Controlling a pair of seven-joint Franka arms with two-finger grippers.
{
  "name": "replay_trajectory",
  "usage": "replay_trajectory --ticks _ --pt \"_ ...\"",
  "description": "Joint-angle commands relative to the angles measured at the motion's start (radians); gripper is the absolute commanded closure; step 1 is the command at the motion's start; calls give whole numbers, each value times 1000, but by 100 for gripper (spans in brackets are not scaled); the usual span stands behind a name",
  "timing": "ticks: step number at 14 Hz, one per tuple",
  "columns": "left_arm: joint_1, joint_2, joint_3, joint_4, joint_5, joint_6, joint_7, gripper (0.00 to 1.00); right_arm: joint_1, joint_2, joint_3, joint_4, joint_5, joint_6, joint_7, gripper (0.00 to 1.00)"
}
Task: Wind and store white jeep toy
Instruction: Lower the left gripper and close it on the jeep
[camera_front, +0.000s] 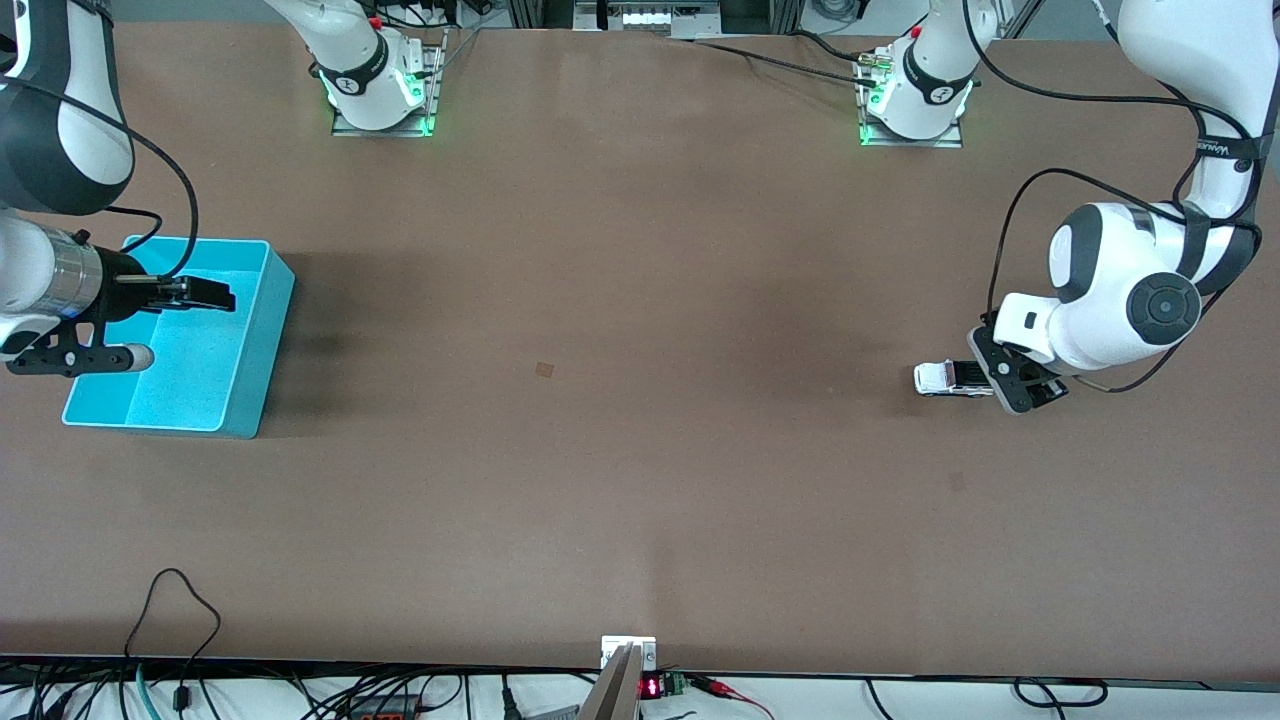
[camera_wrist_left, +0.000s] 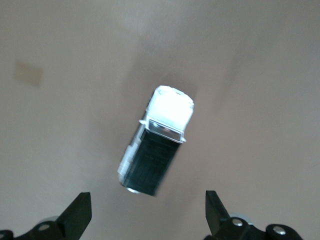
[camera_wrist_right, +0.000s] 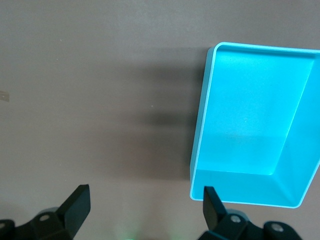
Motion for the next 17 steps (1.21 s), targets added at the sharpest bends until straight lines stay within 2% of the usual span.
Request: replay_trajectory --ticks 1,7,12,17 --pt "6 6 -5 -60 30 136 159 0 -3 -3 1 4 4 -13 -11 0" --pt "9 6 -5 -135 30 233 280 0 0 -3 2 4 2 -14 -13 0" --pt "18 9 -3 -195 31 317 282 0 2 -4 2 4 2 -14 -11 0" --pt "17 32 -5 -203 31 368 287 0 2 -4 2 3 2 -16 -11 0"
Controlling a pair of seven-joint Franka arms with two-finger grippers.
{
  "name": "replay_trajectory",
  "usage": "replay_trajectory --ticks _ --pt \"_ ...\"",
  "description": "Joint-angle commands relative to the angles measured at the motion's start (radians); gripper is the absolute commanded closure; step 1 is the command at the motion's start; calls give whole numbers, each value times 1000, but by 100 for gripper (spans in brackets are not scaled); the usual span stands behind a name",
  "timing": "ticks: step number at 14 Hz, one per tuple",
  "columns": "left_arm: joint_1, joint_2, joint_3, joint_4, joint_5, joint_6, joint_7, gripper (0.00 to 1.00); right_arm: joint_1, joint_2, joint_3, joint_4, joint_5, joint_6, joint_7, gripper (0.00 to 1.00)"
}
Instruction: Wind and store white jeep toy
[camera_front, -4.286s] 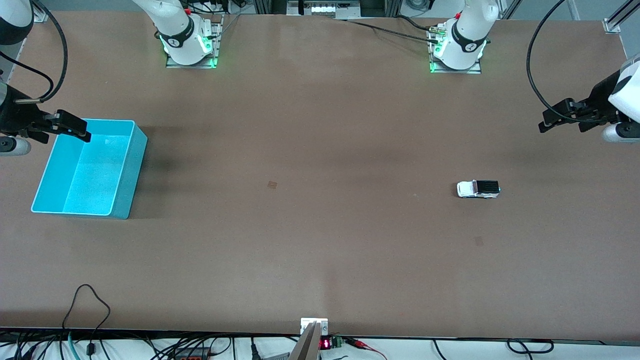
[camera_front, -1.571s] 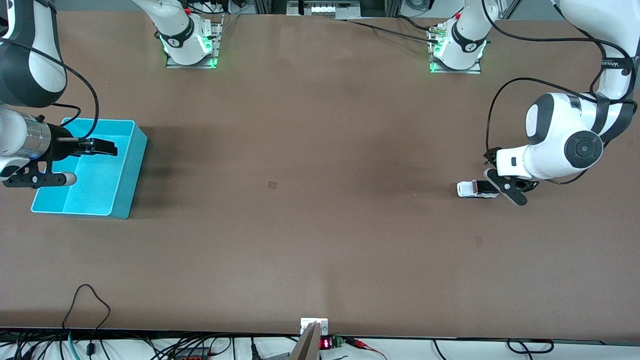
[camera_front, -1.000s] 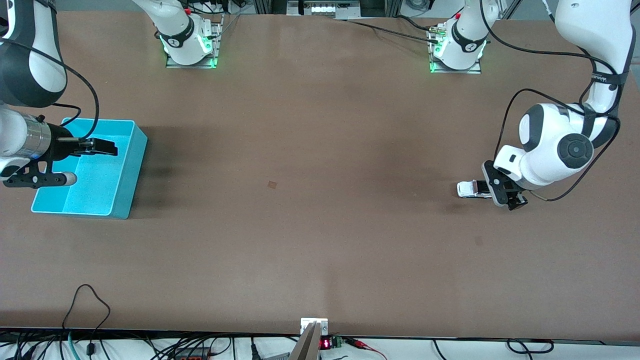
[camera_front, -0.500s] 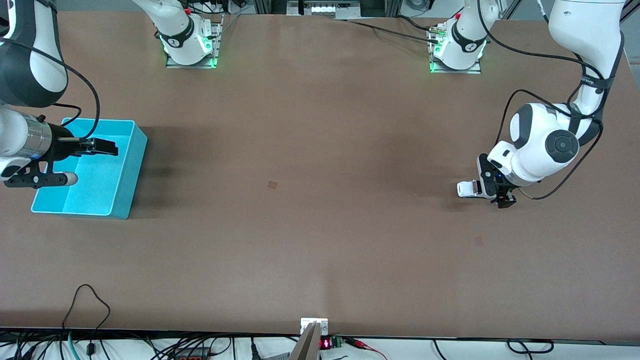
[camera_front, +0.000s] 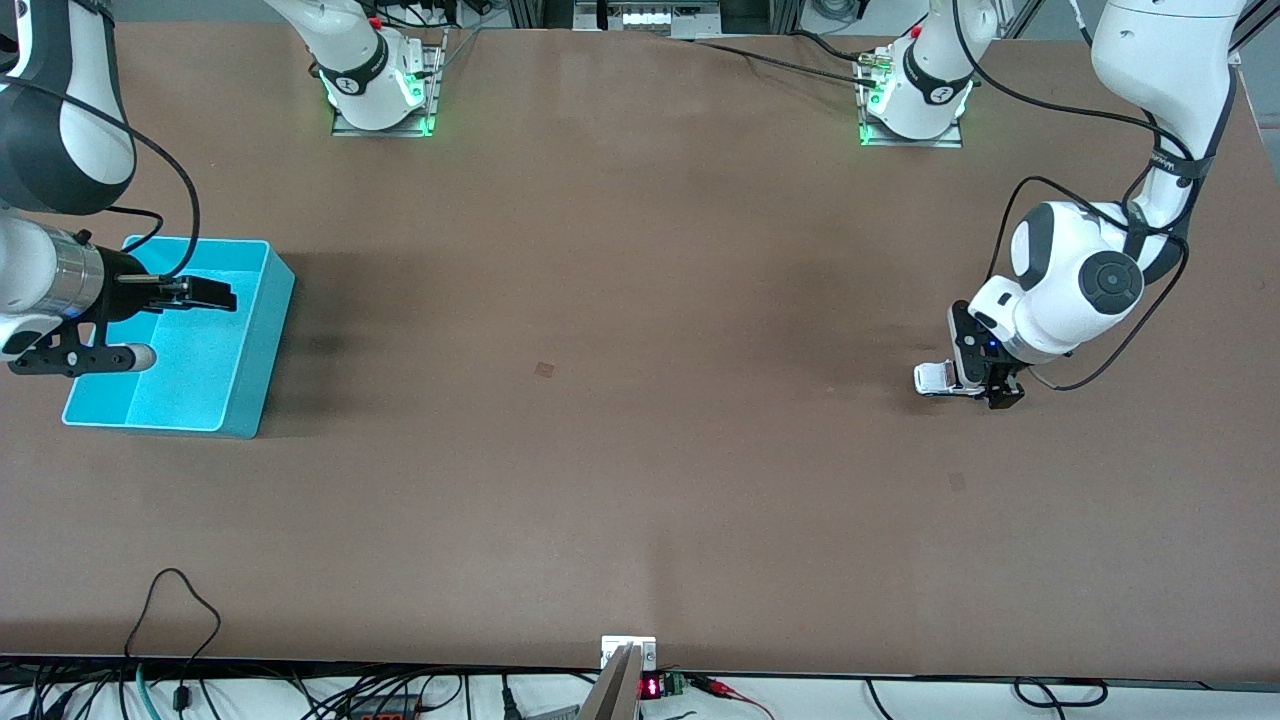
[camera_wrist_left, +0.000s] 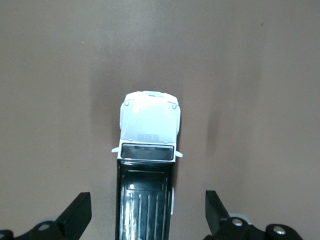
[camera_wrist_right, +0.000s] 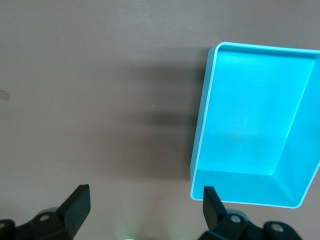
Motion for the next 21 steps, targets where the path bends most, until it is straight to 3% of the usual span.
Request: replay_trajectory --ticks 1,7,11,19,21 --pt "8 17 -4 -8 30 48 37 0 0 -3 2 3 2 -19 -8 0" --pt "9 28 -4 -22 30 71 77 3 0 -4 2 3 4 -39 -4 0" --pt "8 28 -4 -19 30 69 78 35 0 -4 2 4 2 -39 -7 0" --pt "8 8 -4 -11 28 57 77 66 -1 -3 2 4 4 -39 -10 0" --pt "8 -3 -4 -10 28 -16 72 71 -1 -3 2 4 4 -39 -10 0"
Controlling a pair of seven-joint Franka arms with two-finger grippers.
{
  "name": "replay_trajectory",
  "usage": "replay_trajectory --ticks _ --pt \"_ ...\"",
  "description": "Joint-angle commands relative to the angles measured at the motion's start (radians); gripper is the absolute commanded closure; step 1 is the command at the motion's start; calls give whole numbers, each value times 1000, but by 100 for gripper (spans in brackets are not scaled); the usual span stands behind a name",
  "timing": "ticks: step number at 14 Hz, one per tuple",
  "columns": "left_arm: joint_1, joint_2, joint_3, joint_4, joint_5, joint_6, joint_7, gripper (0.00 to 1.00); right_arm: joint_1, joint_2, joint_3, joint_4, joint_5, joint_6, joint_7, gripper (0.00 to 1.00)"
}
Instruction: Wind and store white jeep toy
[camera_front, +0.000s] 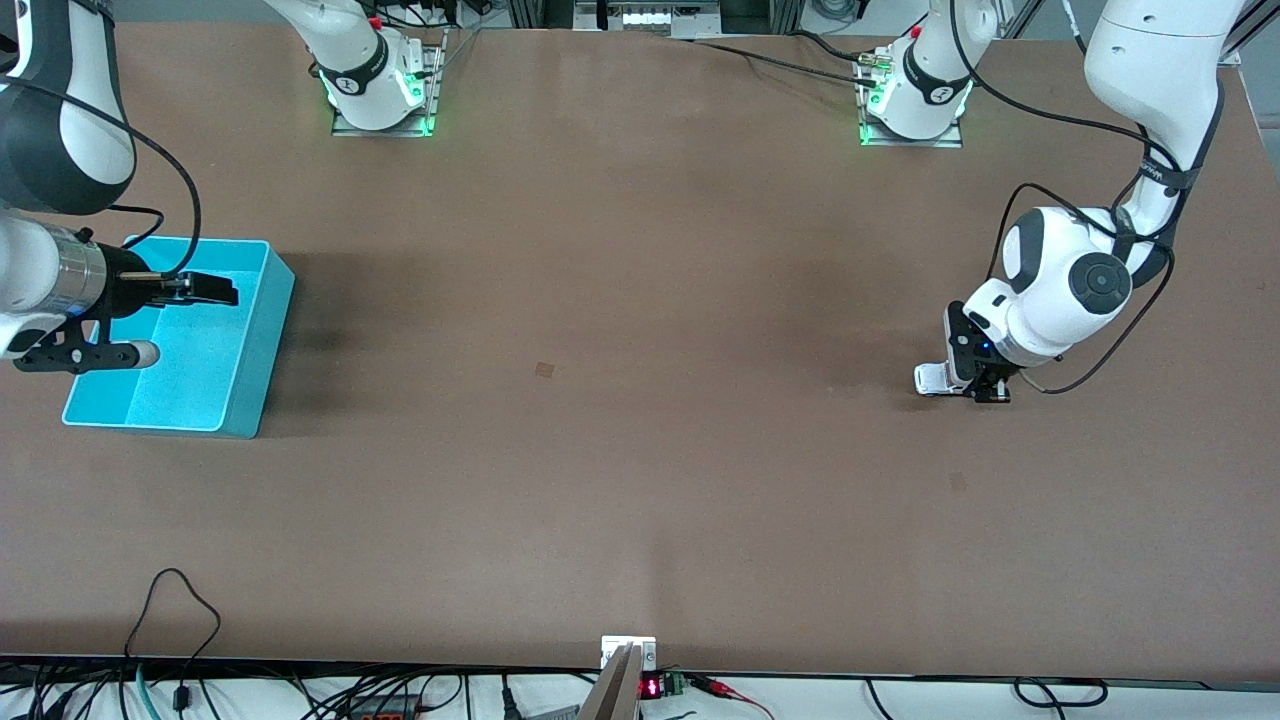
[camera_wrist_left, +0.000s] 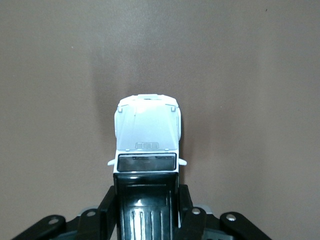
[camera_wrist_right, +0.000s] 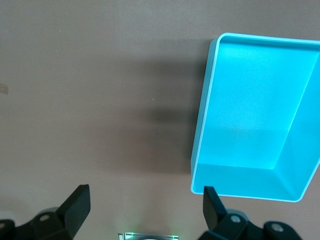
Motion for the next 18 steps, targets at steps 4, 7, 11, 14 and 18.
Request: replay_trajectory --ticks 4,7,11,14,18 --pt "6 -39 -4 0 27 -115 -9 74 -3 -4 2 4 4 -13 -10 0" --pt "6 -27 -4 3 27 -81 -6 74 -3 -3 2 4 4 -13 -10 0" --pt "8 -12 -4 1 27 -3 1 74 -3 -3 2 4 4 -13 -12 0" --pt "8 -12 -4 0 25 11 -3 75 -5 -3 2 4 4 -13 -13 0" --pt "8 -4 -4 -7 22 10 -9 75 -3 -3 2 4 4 -13 -13 0"
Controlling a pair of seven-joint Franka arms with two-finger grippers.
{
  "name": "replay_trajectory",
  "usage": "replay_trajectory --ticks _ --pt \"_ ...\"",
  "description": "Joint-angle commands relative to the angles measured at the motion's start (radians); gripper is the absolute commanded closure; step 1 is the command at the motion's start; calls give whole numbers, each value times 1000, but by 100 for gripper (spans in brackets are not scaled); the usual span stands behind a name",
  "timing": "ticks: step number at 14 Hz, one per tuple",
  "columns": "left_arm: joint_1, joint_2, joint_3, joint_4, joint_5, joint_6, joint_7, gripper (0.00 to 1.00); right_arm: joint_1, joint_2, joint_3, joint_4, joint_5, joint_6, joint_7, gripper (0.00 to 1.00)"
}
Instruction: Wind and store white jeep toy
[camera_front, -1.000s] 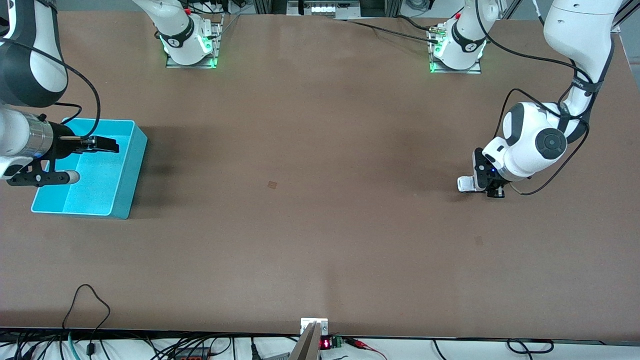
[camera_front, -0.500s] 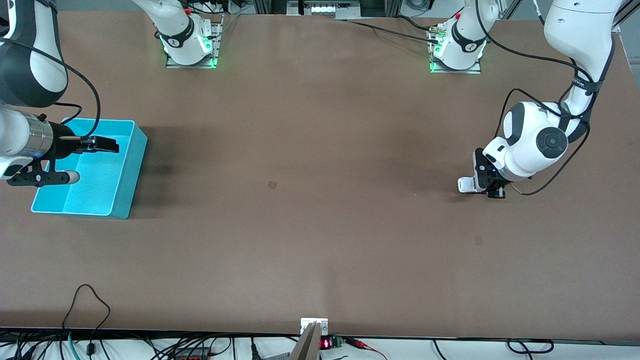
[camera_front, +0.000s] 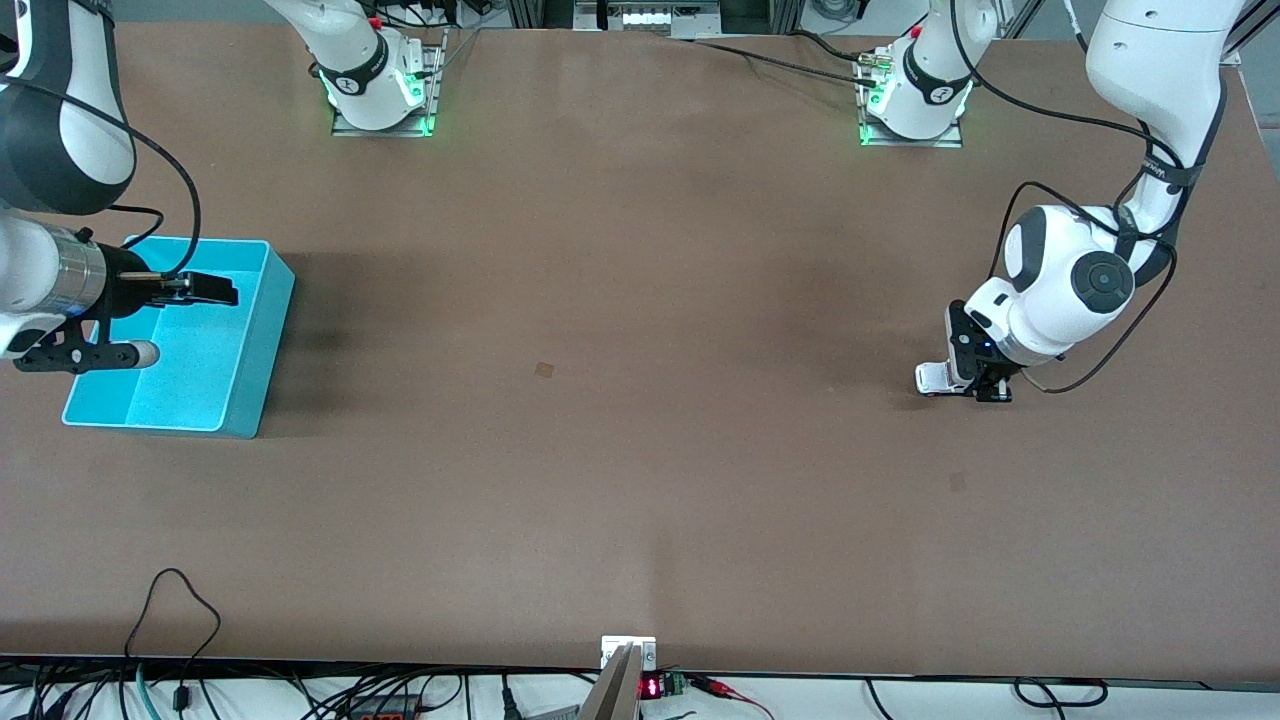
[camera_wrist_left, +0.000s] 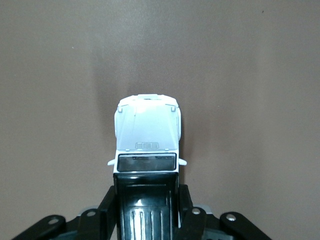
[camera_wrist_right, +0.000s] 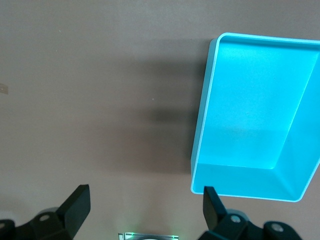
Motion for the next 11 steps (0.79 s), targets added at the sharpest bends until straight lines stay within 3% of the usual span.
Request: replay_trajectory --ticks 1,11 --pt "7 13 -4 -3 22 11 -8 75 -3 -3 2 4 4 -12 -13 0" --pt "21 44 -2 6 22 9 -1 76 -3 -3 2 4 4 -12 -13 0"
